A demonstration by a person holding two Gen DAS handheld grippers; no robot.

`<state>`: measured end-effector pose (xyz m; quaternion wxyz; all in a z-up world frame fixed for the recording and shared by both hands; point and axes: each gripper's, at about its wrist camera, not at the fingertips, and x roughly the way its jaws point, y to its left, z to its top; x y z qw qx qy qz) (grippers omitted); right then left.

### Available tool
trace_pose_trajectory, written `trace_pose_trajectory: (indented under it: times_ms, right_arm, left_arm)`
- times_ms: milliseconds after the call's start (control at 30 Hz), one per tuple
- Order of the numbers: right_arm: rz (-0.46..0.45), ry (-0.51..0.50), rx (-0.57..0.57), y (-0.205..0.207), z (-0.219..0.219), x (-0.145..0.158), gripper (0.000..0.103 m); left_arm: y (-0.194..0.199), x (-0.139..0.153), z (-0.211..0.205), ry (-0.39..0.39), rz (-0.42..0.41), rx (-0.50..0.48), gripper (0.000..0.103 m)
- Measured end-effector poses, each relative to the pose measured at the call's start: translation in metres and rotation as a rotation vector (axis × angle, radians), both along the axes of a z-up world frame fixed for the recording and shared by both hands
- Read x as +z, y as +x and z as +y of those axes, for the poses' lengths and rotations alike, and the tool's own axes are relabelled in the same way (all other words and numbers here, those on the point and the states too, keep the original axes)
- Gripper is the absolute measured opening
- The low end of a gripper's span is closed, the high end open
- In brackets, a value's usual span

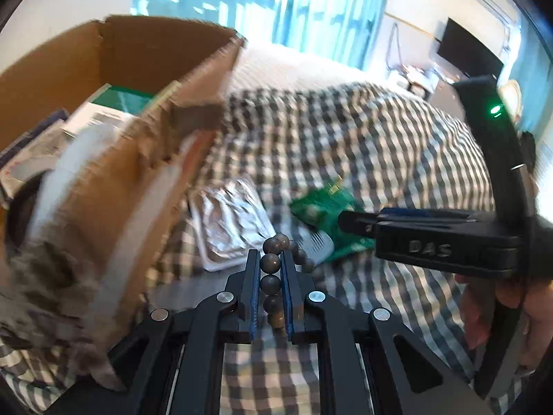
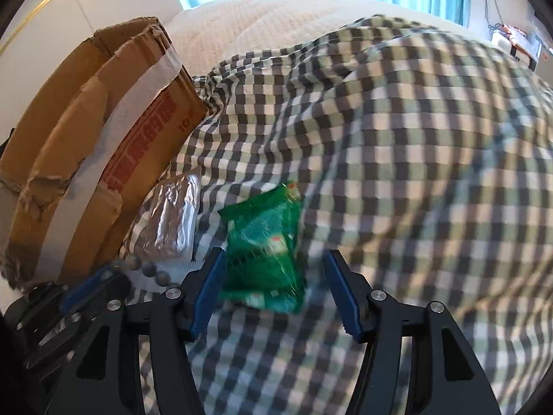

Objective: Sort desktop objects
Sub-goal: 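Grasp the green snack packet with the right gripper while the left holds the bracelet, then carry the bracelet and green packet into the box and open both grippers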

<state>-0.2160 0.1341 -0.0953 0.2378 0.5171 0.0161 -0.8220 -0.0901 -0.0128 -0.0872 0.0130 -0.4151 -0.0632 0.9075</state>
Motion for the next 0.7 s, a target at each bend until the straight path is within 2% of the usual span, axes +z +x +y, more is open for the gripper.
trace_pose_trajectory:
  times_ms: [133,200,267,367,567,600,700]
  right_arm:
    - [0.011,0.047,0.004,-0.004,-0.010,-0.010,0.065]
    - [0.024,0.083,-0.001,-0.002,-0.013,-0.011,0.061]
    - [0.052,0.124,0.000,0.003,-0.017,-0.010,0.039]
    - [0.073,0.131,-0.007,0.012,-0.016,-0.004,0.031]
    - [0.099,0.178,-0.043,0.040,-0.012,0.019,0.029]
    - [0.113,0.177,-0.062,0.048,-0.010,0.028,0.029]
    - [0.145,0.135,-0.096,0.065,-0.003,0.053,0.029]
  left_arm:
    - [0.002,0.001,-0.007,0.002,0.020,0.027,0.011]
    - [0.000,0.001,-0.008,0.002,0.018,0.026,0.011]
    - [0.000,0.000,-0.006,0.004,0.013,0.024,0.011]
    - [0.000,0.000,-0.006,0.012,0.011,0.023,0.011]
    - [0.006,0.006,-0.008,0.077,0.031,-0.016,0.011]
    - [0.008,0.009,-0.008,0.108,0.039,-0.029,0.011]
    - [0.014,0.019,-0.006,0.136,0.048,-0.064,0.011]
